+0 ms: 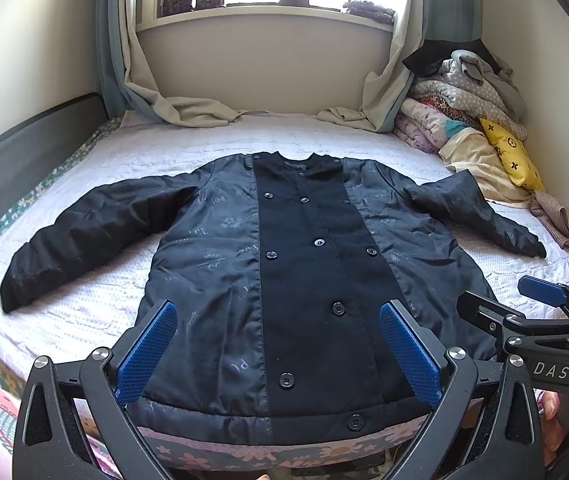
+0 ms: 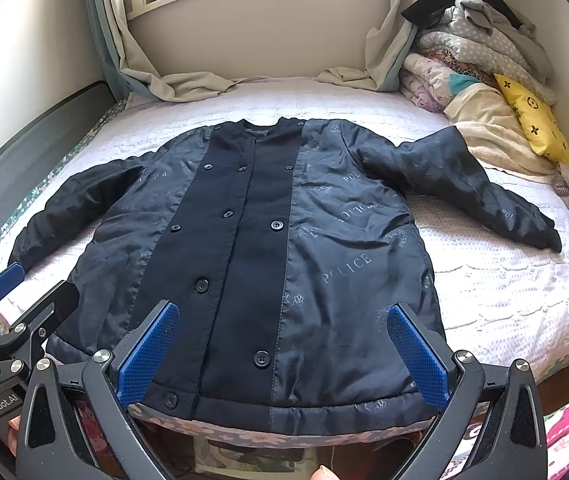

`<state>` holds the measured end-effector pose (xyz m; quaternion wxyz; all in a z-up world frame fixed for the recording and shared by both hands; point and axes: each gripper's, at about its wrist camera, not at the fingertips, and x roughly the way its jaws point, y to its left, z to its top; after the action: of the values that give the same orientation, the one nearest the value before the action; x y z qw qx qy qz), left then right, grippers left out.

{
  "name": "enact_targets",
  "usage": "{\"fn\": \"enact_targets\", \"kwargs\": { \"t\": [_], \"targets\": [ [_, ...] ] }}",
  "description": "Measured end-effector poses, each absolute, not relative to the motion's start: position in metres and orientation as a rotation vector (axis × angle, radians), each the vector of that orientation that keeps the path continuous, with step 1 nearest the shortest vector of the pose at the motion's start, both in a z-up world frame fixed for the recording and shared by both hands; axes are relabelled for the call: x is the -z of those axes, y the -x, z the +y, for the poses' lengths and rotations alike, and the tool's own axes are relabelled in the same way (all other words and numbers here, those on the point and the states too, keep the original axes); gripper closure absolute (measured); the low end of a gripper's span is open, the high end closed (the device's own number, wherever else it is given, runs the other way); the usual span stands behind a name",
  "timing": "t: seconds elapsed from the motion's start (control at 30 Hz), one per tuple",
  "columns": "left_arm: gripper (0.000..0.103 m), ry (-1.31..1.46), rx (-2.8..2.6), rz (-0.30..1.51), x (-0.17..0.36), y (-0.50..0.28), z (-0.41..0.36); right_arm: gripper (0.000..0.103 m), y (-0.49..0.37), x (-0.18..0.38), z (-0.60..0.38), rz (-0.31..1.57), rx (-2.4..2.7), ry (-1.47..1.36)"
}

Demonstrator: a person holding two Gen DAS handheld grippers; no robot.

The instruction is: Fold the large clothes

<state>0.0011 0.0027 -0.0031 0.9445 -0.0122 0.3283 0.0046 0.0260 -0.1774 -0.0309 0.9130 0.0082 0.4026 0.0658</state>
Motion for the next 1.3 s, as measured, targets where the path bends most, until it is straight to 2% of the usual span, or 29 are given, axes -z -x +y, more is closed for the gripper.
{"fn": "enact_targets", "kwargs": {
  "t": [1.3],
  "targets": [
    [0.001,0.019,-0.006,0.675,0.0058,0.0002,0.0015,0.0,-0.0239,0.033,-0.1794,0.835,-0.138,-0.023]
  ]
}}
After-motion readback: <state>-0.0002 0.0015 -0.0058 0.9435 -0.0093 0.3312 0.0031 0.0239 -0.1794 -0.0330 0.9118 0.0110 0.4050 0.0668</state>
